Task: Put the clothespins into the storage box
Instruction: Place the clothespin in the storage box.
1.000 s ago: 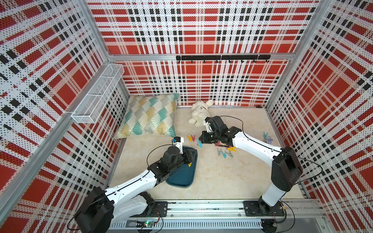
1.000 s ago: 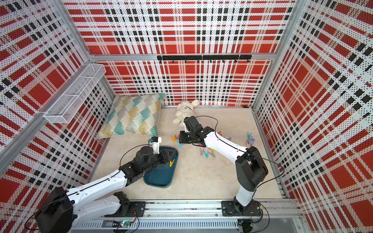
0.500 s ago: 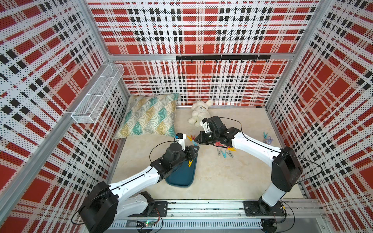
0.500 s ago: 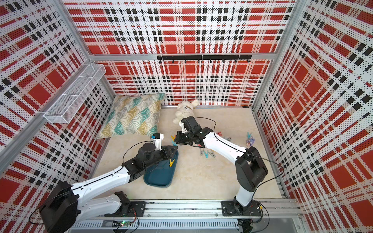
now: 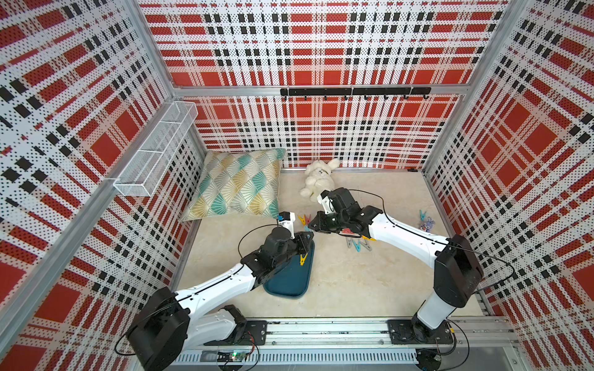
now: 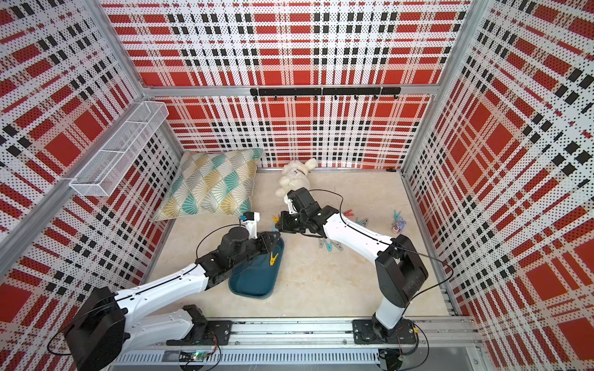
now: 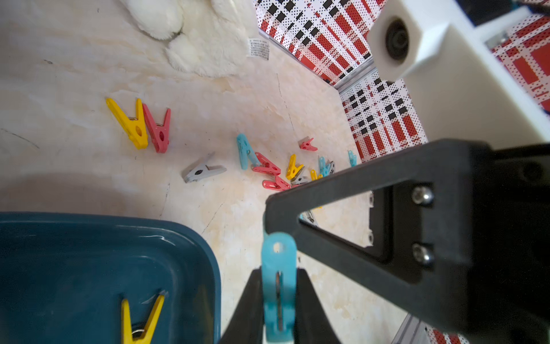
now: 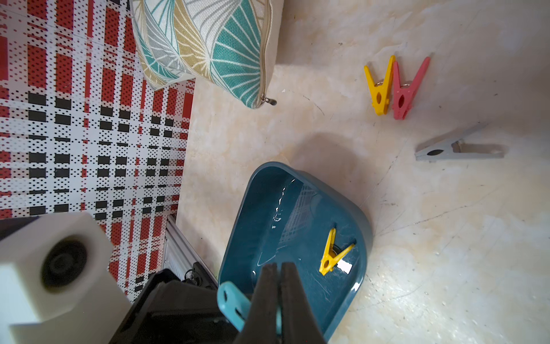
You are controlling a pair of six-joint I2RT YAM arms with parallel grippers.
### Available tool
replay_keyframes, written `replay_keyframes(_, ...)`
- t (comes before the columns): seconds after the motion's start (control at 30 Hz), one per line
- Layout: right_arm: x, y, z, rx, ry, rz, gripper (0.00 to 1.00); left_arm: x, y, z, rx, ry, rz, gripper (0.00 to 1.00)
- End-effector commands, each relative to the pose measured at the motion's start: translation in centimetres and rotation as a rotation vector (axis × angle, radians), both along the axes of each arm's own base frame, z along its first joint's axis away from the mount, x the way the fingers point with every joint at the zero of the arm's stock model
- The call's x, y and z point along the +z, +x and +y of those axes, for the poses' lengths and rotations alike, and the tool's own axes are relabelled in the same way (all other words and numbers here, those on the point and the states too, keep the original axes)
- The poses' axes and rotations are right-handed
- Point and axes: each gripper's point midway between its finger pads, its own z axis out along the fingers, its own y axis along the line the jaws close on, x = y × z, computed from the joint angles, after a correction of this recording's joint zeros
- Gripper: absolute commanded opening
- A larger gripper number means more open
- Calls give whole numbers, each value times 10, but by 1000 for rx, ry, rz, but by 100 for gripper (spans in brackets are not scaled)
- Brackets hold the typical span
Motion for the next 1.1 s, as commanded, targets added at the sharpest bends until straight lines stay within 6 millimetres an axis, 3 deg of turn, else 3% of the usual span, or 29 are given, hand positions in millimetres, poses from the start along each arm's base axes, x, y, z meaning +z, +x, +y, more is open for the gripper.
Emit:
replay_keyframes(0.0, 14, -4, 0, 2, 22, -33, 21, 13, 1, -7, -23, -21, -36, 12)
replay_keyframes(0.23, 24, 9, -11, -56, -26, -98, 40, 8, -4, -3, -25, -20, -26, 7)
replay_keyframes(0.53, 24, 28, -59, -130, -188, -196, 43, -15, -19, 20, 5, 62, 42, 5)
replay_keyframes(0.77, -19, 35, -103, -145, -328, -154, 39, -48, -33, 53, 54, 112, 133, 5)
replay_keyframes(1.07, -87, 41, -136, -156, -569, -87, 32, -92, -42, 71, 81, 236, 245, 10)
